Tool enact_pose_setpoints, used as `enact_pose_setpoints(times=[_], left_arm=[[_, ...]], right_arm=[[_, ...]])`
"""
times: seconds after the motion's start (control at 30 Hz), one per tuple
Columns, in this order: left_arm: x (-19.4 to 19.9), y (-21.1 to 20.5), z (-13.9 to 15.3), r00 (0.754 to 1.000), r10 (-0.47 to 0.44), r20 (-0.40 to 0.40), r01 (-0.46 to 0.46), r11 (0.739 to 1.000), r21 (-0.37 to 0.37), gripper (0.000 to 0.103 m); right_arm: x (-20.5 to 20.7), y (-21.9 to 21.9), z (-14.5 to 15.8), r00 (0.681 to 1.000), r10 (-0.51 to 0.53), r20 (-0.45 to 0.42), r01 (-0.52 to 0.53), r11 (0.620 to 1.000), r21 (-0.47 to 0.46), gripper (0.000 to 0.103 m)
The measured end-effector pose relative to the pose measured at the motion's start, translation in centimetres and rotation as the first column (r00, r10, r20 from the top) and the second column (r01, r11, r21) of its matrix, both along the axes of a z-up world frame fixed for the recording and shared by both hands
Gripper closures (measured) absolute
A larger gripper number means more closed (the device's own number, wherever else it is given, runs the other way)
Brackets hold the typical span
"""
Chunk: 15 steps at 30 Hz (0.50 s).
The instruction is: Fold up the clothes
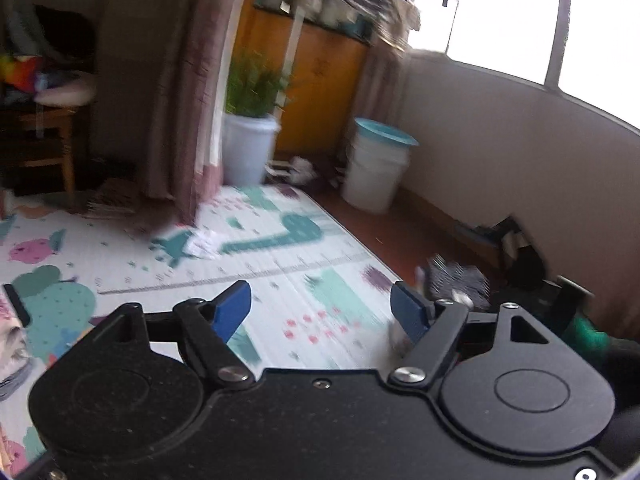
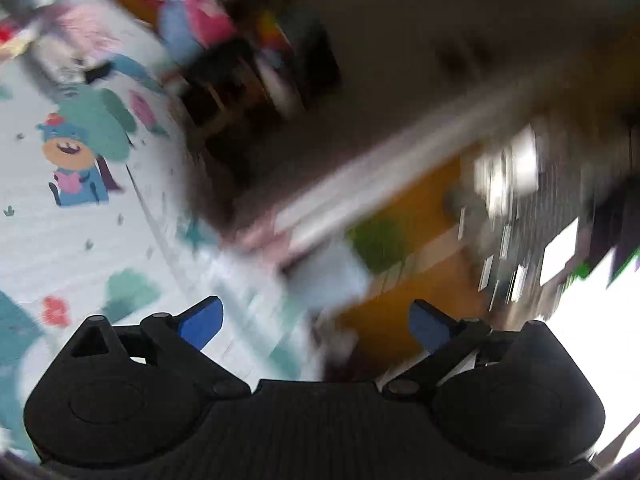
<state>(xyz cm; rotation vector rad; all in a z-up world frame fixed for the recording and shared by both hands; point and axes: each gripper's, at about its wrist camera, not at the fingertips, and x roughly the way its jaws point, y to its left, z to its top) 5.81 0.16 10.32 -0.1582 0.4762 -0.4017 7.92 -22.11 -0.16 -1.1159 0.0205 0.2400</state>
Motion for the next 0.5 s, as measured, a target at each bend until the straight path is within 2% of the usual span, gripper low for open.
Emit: enact_pose_setpoints(times=[0.07, 0.13, 0.23, 0.27, 0.3, 0.33, 0.37, 0.4, 0.43, 0.47, 0.5], left_arm=[[0.4, 1.3, 0.2, 0.998, 0.055, -0.002, -0.055, 0.998, -0.018, 0.023], [1.0, 2.6, 0.0, 0.995, 0.098, -0.022, -0.099, 0.995, -0.031, 0.02], [1.3, 4.4, -0.4, 0.986, 0.153, -0.061, -0.155, 0.987, -0.033, 0.019], [1.1, 4.7, -0.4, 0.984, 0.165, -0.069, -0.166, 0.986, -0.021, 0.015], [1.0, 4.9, -0.6, 0.981, 0.175, -0.078, -0.176, 0.984, -0.005, 0.012], [1.1, 4.8, -0.9, 0.979, 0.183, -0.094, -0.181, 0.983, 0.026, 0.008], [1.2, 4.7, -1.2, 0.975, 0.191, -0.109, -0.186, 0.981, 0.056, 0.008], [1.2, 4.5, -1.5, 0.972, 0.199, -0.127, -0.189, 0.978, 0.084, 0.008], [1.2, 4.3, -2.0, 0.968, 0.198, -0.157, -0.184, 0.978, 0.102, 0.008], [0.9, 4.1, -2.4, 0.964, 0.189, -0.185, -0.171, 0.979, 0.111, 0.008], [0.3, 3.7, -2.7, 0.963, 0.18, -0.201, -0.157, 0.98, 0.122, 0.007]], right_arm=[[-1.1, 3.3, 1.6, 0.993, 0.088, 0.079, -0.078, 0.99, -0.121, 0.001], [-2.0, 6.1, 2.6, 0.984, 0.13, 0.121, -0.102, 0.972, -0.214, 0.001], [-4.6, 7.4, 3.7, 0.972, 0.201, 0.122, -0.162, 0.947, -0.277, 0.0], [-5.5, 7.7, 4.2, 0.974, 0.193, 0.118, -0.157, 0.952, -0.263, 0.0], [-6.1, 7.9, 5.3, 0.983, 0.168, 0.071, -0.15, 0.967, -0.207, 0.0], [-6.6, 7.8, 6.8, 0.99, 0.143, -0.017, -0.144, 0.987, -0.076, 0.0], [-7.1, 7.7, 8.3, 0.986, 0.128, -0.109, -0.123, 0.991, 0.058, 0.0], [-7.1, 7.0, 10.1, 0.963, 0.13, -0.234, -0.073, 0.968, 0.241, 0.0], [-7.1, 6.3, 11.8, 0.924, 0.154, -0.35, 0.002, 0.914, 0.407, 0.0], [-6.9, 5.3, 12.3, 0.883, 0.196, -0.427, 0.074, 0.838, 0.54, 0.0], [-6.7, 4.2, 12.8, 0.835, 0.25, -0.49, 0.16, 0.742, 0.651, 0.0]])
